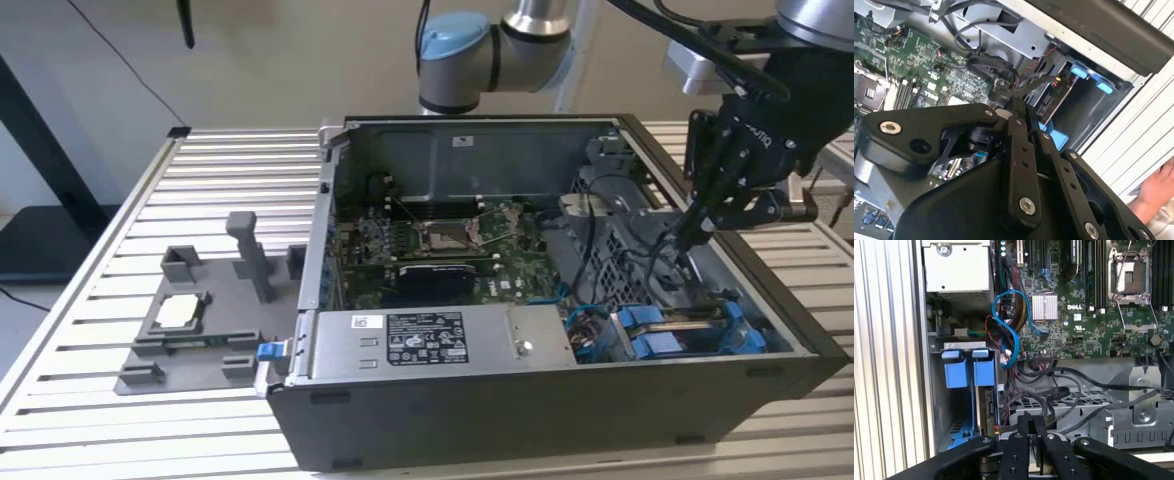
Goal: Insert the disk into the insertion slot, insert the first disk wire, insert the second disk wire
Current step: 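Insert the second disk wire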
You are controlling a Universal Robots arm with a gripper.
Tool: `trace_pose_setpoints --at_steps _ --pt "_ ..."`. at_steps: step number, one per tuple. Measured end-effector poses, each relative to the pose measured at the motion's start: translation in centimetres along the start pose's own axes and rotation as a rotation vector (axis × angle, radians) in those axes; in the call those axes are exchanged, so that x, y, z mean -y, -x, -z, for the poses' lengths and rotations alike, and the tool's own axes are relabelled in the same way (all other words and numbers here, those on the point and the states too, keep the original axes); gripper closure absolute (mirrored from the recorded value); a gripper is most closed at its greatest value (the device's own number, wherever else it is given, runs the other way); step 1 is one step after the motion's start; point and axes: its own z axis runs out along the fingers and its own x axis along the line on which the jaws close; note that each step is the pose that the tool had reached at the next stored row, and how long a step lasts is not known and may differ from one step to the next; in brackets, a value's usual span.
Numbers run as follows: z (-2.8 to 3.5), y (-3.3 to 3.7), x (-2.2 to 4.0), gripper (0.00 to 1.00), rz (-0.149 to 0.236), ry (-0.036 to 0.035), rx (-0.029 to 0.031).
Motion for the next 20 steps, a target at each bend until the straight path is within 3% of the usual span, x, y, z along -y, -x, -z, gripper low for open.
trace_pose_setpoints --at_steps 2,5,10,18,20 --pt "0.01 -0.04 -0.59 0.84 0.0 -0.0023 0.0" --pt "0.02 -0.1 -1.32 0.84 0.002 -0.0124 0.0006" --pt "0.06 -0.6 -2.07 0.84 0.011 -0.0257 0.0015" --pt "0.16 -2.21 -2.31 0.84 0.033 -0.0355 0.0027" --pt "0.17 -2.32 -2.3 0.84 0.038 -0.0364 0.0028"
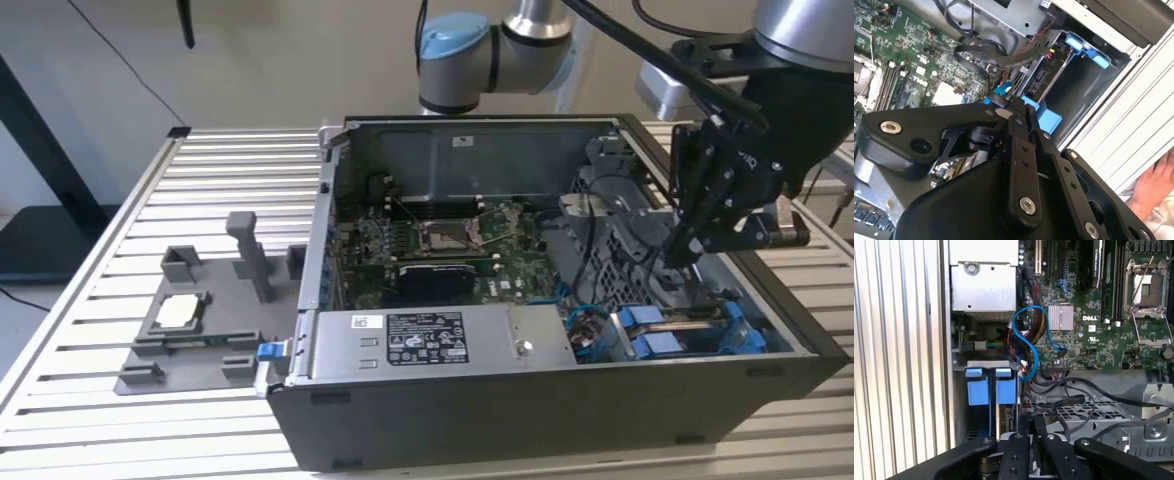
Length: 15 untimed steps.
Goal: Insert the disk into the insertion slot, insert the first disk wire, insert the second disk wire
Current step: 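Insert the second disk wire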
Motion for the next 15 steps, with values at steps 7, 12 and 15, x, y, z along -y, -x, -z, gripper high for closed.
trace_pose_setpoints --at_steps 7,12,15 --pt "-0.2 -0.02 -0.04 0.84 0.002 -0.0036 -0.004" --pt "-0.67 -0.09 -0.11 0.84 0.004 -0.0229 -0.0044" --pt "-0.9 -0.2 -0.14 0.84 0.005 -0.0395 -0.004"
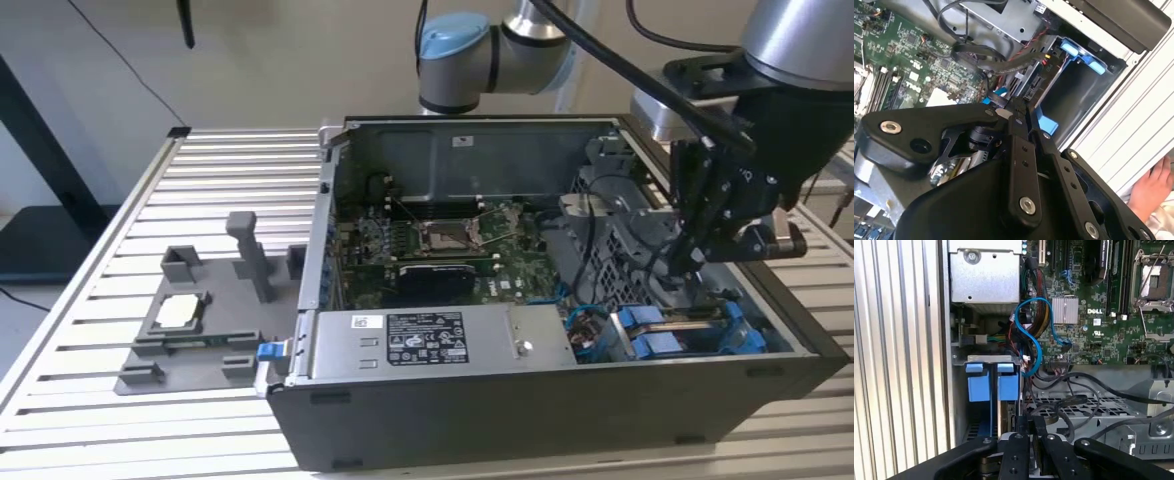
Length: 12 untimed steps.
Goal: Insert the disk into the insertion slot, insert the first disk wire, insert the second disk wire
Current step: 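Insert the second disk wire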
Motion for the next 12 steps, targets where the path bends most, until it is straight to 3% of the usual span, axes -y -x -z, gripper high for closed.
trace_pose_setpoints --at_steps 12 --pt "-0.96 -0.84 -0.22 0.84 0.004 -0.0562 0.0013"
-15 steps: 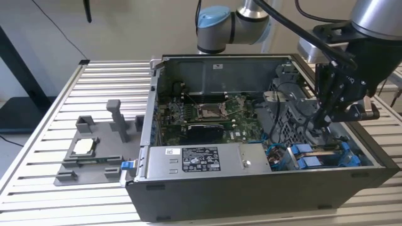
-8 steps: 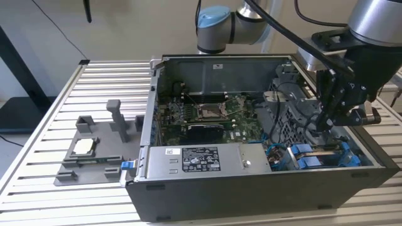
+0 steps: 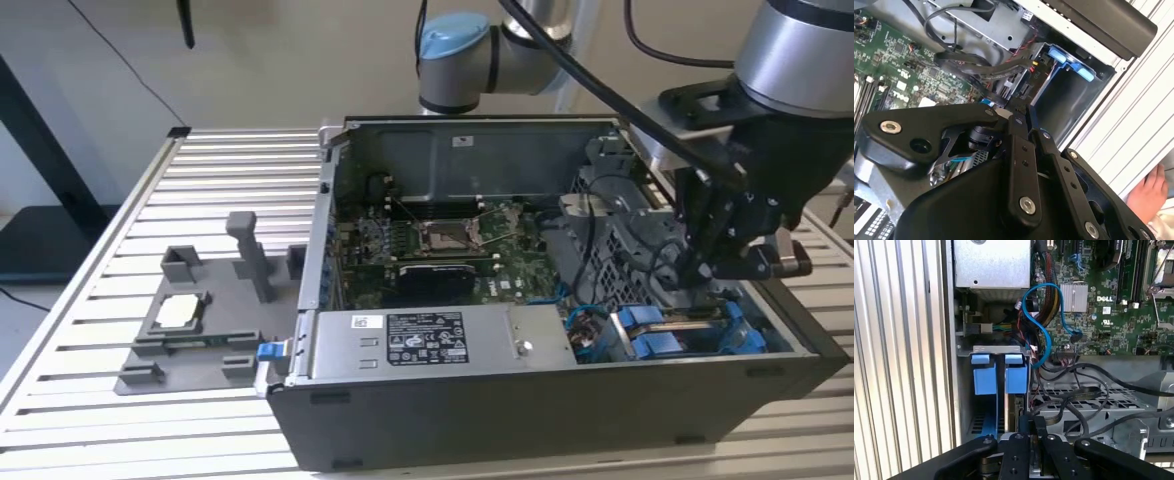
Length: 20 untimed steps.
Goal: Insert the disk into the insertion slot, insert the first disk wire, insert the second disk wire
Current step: 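Insert the second disk wire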
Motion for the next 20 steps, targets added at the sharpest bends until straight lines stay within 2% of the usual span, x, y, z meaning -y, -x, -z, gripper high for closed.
trace_pose_setpoints --at_steps 3,6,8,14,19,20 --pt "-0.34 -0.13 -0.07 0.84 0.001 -0.0162 0.0011" --pt "-0.75 -0.24 -0.13 0.84 0.002 -0.0275 0.0022" --pt "-0.92 -0.26 -0.15 0.84 0.002 -0.0307 0.0023" --pt "-1.04 -0.27 -0.18 0.84 0.002 -0.0324 0.0027" --pt "-1.48 -0.32 -0.24 0.84 0.003 -0.0538 0.0057" --pt "-1.55 -0.33 -0.24 0.84 0.003 -0.056 0.0061"
